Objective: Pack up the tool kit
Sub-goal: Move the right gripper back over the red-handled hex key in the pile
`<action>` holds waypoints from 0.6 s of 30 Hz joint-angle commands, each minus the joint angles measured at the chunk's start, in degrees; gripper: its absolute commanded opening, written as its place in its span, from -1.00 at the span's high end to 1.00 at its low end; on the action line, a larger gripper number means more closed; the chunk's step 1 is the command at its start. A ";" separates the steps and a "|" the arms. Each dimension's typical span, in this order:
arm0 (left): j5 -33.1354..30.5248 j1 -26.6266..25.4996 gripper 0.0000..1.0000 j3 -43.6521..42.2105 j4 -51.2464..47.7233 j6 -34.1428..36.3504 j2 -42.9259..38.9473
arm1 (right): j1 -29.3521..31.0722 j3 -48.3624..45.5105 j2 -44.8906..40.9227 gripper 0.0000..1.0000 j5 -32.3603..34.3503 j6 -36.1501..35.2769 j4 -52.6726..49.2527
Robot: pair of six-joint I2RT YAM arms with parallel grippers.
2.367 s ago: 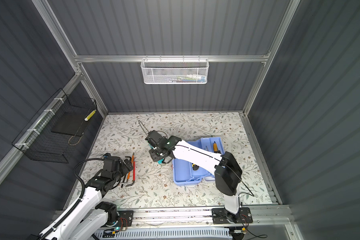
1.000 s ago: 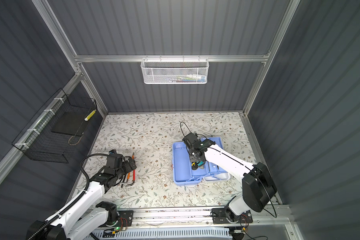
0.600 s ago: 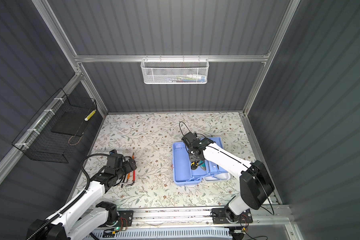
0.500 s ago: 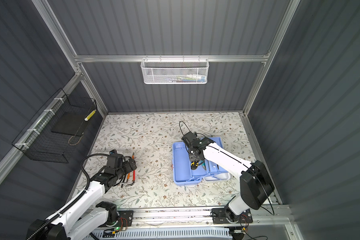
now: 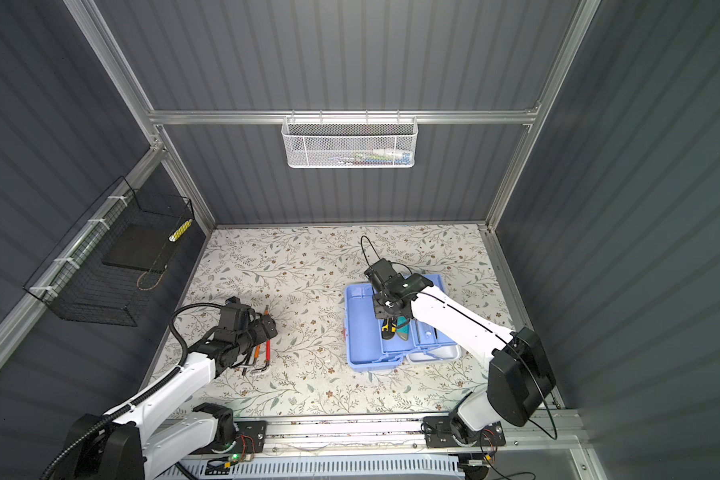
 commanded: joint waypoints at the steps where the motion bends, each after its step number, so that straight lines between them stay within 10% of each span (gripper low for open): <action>1: 1.57 0.17 -0.99 0.78 2.42 0.86 1.37 | 0.53 1.45 0.60 0.29 -4.27 -0.19 2.65; 18: 4.19 0.19 -0.99 4.45 2.00 -1.22 12.59 | 1.38 -1.28 -3.88 0.27 -11.59 0.26 8.08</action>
